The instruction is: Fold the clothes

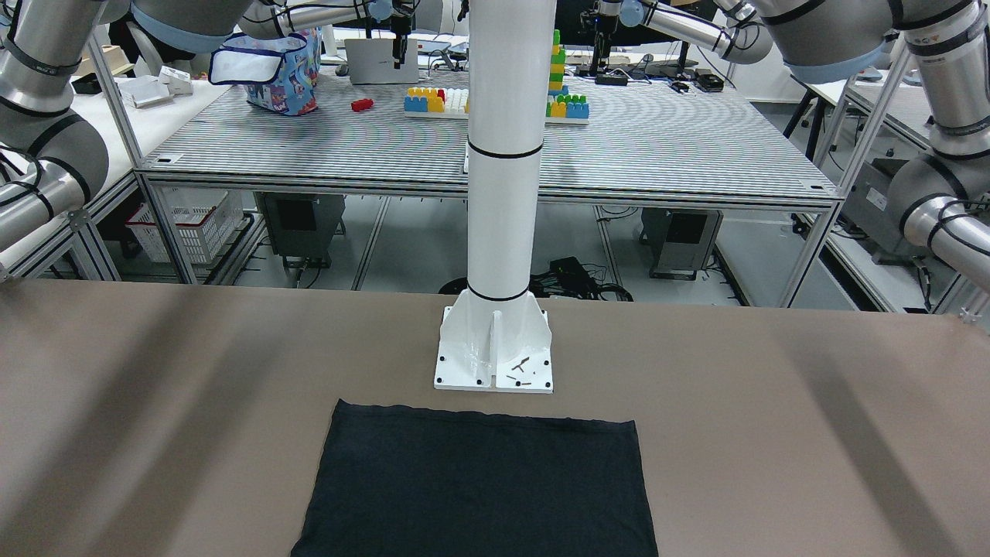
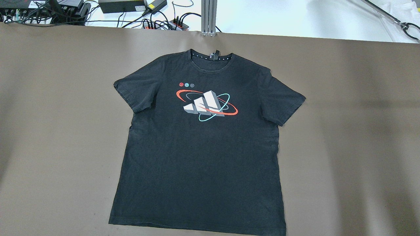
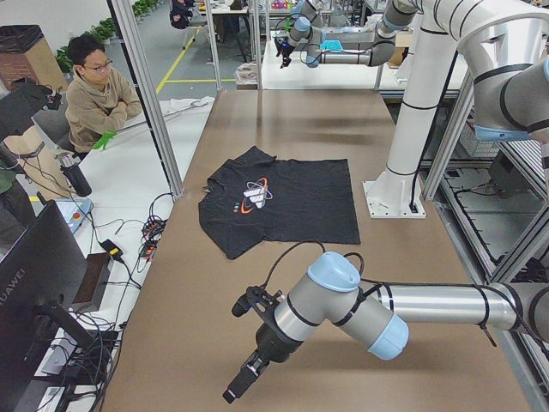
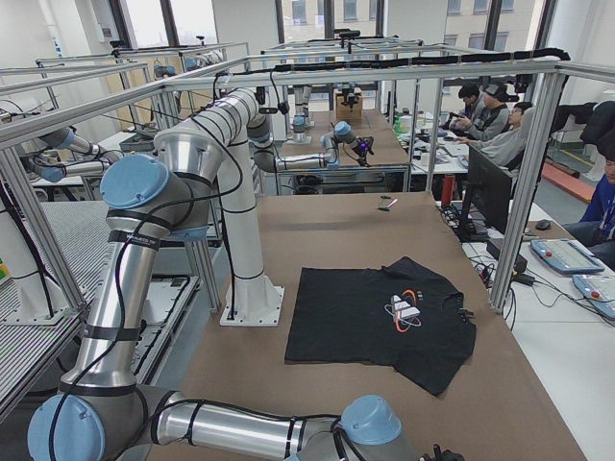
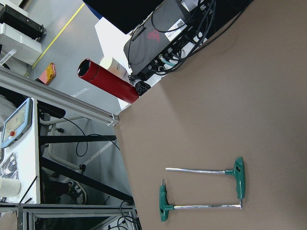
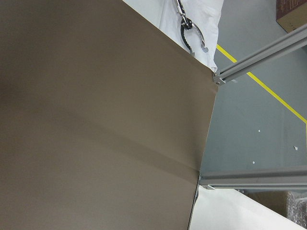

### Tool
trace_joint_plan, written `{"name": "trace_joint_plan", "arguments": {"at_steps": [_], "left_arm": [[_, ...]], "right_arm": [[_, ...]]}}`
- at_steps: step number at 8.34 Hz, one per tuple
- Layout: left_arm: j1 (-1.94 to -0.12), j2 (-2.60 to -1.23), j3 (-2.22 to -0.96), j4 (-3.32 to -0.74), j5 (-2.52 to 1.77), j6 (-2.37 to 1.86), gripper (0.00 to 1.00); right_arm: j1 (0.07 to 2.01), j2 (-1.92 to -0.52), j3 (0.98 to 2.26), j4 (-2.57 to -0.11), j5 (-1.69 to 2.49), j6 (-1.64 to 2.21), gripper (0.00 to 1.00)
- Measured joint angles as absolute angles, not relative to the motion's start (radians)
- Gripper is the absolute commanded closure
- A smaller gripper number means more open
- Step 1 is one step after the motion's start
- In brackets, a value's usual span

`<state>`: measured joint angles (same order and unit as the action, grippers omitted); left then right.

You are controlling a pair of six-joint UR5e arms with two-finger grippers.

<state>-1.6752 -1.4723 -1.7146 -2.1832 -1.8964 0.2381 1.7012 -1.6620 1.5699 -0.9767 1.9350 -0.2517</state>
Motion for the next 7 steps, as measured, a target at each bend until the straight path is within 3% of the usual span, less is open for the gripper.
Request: {"name": "trace_joint_plan", "arguments": {"at_steps": [7], "left_arm": [[-1.674,-1.455,-1.720,-2.193,-1.907,0.240,0.00]], "right_arm": [[1.626,-1.621,1.547,-0.986,2.212,0.164,0.05]]}}
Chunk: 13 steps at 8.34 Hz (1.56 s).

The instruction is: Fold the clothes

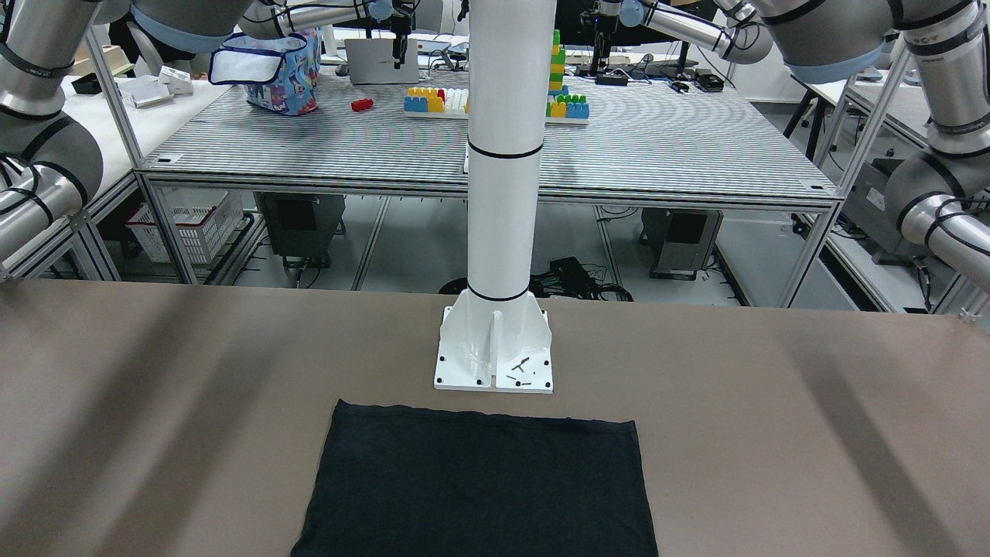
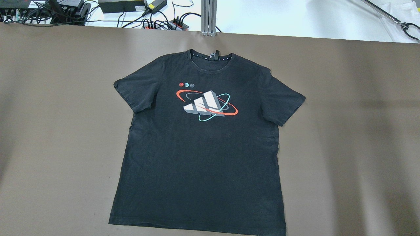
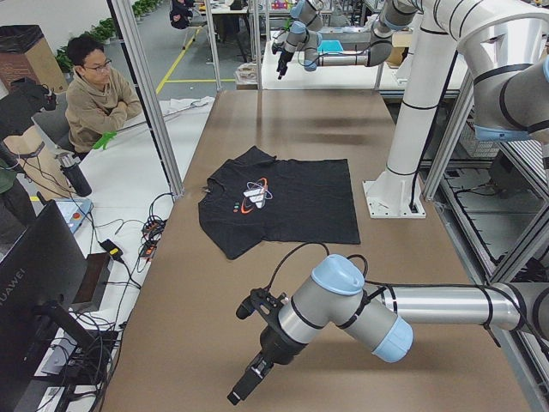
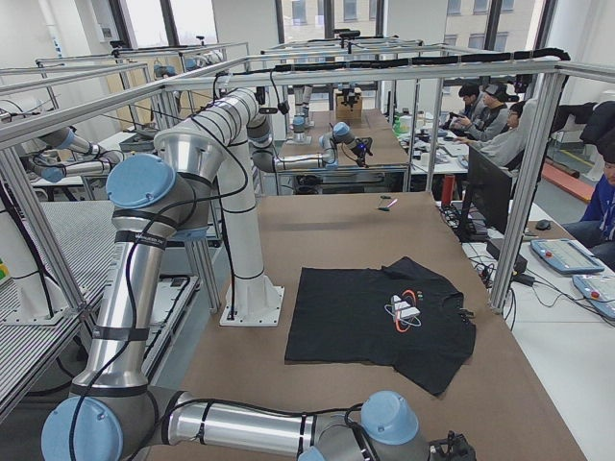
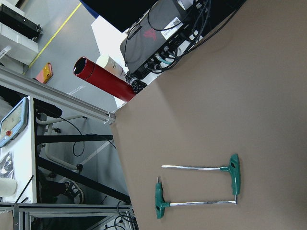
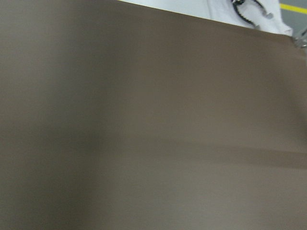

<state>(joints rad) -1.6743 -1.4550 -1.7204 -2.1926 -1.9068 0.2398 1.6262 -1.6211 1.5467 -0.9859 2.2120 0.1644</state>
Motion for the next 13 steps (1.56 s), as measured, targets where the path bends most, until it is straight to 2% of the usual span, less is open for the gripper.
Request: {"name": "trace_joint_plan", "arguments": {"at_steps": [3,5,6,10,12,13], "left_arm": [[-1.674,-1.455,-1.728,-2.209,-1.909,0.236,0.00],[-1.674,-1.455,-1.727,-2.210,-1.910,0.233,0.00],[-1.673,-1.458,-1.726,-2.209,-1.908,0.232,0.00],[-1.670,-1.475,-1.720,-2.203,-1.901,0.230,0.00],[-1.666,-1.478,-1.718,-2.203,-1.899,0.226,0.00],[-1.665,-1.479,-1.717,-2.203,-1.897,0.224,0.00]], "right_arm": [[1.452,-1.457,1.459,-0.980,2.281,0.463,0.06],[1.333,-1.327,1.383,-0.977,2.269,0.647,0.14],[1.280,-1.281,1.362,-0.976,2.240,0.717,0.18],[1.135,-1.159,1.291,-0.975,2.159,0.836,0.23],[1.084,-1.126,1.237,-0.931,2.137,0.845,0.33],[1.060,-1.115,1.214,-0.905,2.117,0.847,0.42]]}}
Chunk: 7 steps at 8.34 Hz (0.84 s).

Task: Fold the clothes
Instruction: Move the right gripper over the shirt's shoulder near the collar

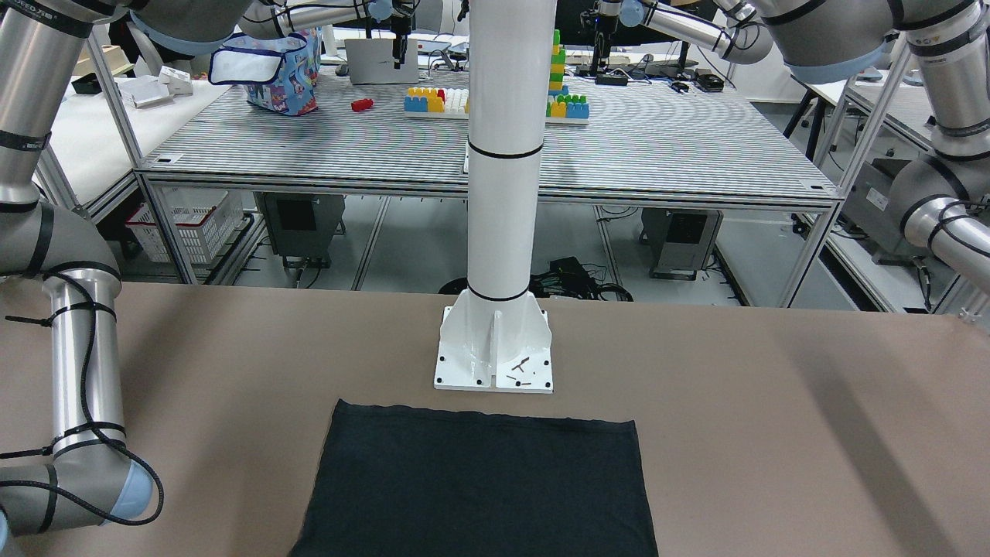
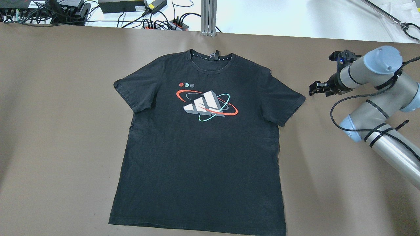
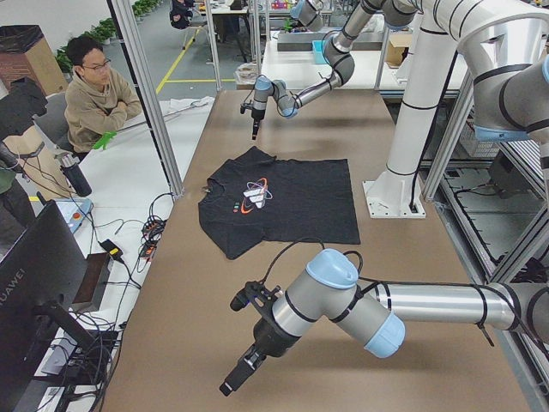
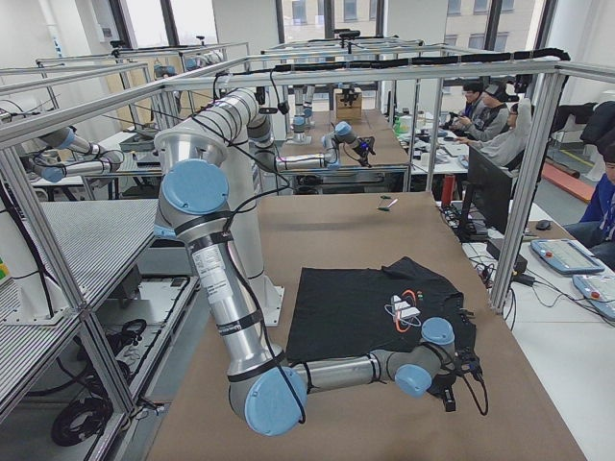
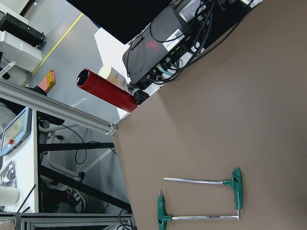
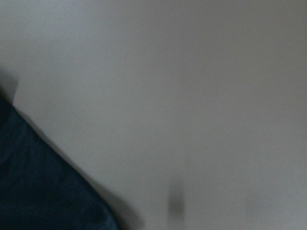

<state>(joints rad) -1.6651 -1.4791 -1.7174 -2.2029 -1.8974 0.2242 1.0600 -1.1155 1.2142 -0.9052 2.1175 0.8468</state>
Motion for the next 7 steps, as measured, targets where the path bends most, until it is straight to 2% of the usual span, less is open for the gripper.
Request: {"name": "trace_joint_plan", "arguments": {"at_steps": [1,5,6,7], "left_arm": [[-1.664,-1.480,-1.716,-2.203,-1.897,0.223,0.00],[-1.664,-1.480,-1.715,-2.203,-1.895,0.222,0.00],[-1.664,-1.480,-1.715,-2.203,-1.895,0.222,0.00],[-1.663,-1.480,-1.715,-2.203,-1.895,0.222,0.00]], "right_arm": [[1.042,-1.108,1.200,-0.891,2.104,0.848,0.47],[1.011,-1.091,1.183,-0.881,2.090,0.850,0.49],[1.008,-1.084,1.179,-0.881,2.089,0.850,0.59],[1.006,-1.078,1.174,-0.881,2.089,0.849,0.83]]}}
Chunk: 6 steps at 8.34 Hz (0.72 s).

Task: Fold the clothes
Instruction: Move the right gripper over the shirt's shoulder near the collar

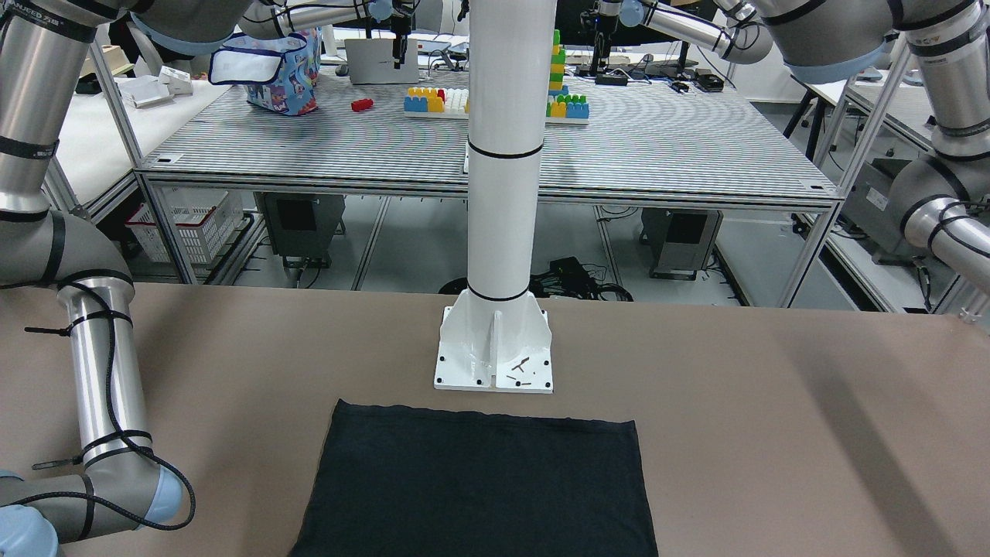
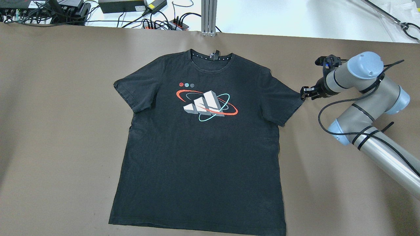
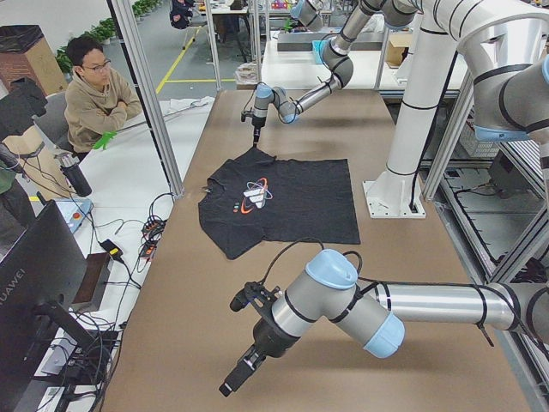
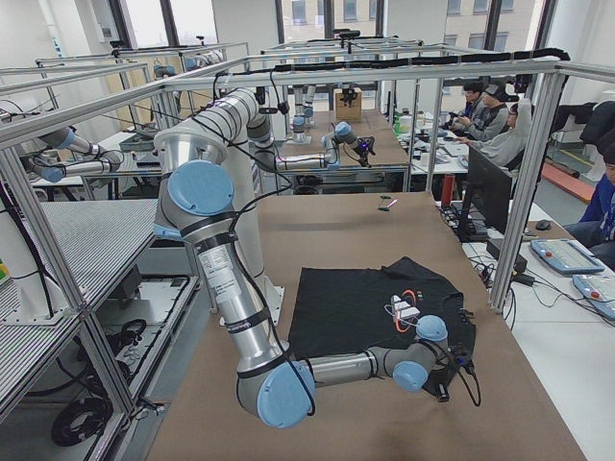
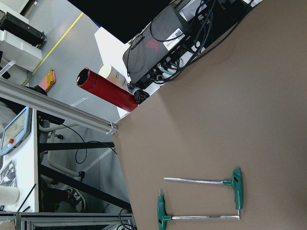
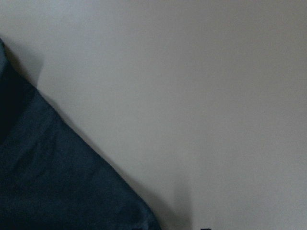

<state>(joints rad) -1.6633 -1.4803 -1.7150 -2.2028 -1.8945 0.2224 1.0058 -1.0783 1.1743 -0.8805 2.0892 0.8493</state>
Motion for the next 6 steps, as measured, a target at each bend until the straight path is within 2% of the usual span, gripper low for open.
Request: {"name": "trace_joint_plan", "arguments": {"at_steps": [1,6], "left_arm": [[-1.663,-1.480,-1.715,-2.203,-1.895,0.222,0.00],[-1.663,-1.480,-1.715,-2.204,-1.896,0.209,0.00]], "right_arm": [[1.003,-1.075,1.170,-0.881,2.089,0.849,1.00],[1.001,-1.066,1.193,-0.883,2.092,0.857,1.00]]}}
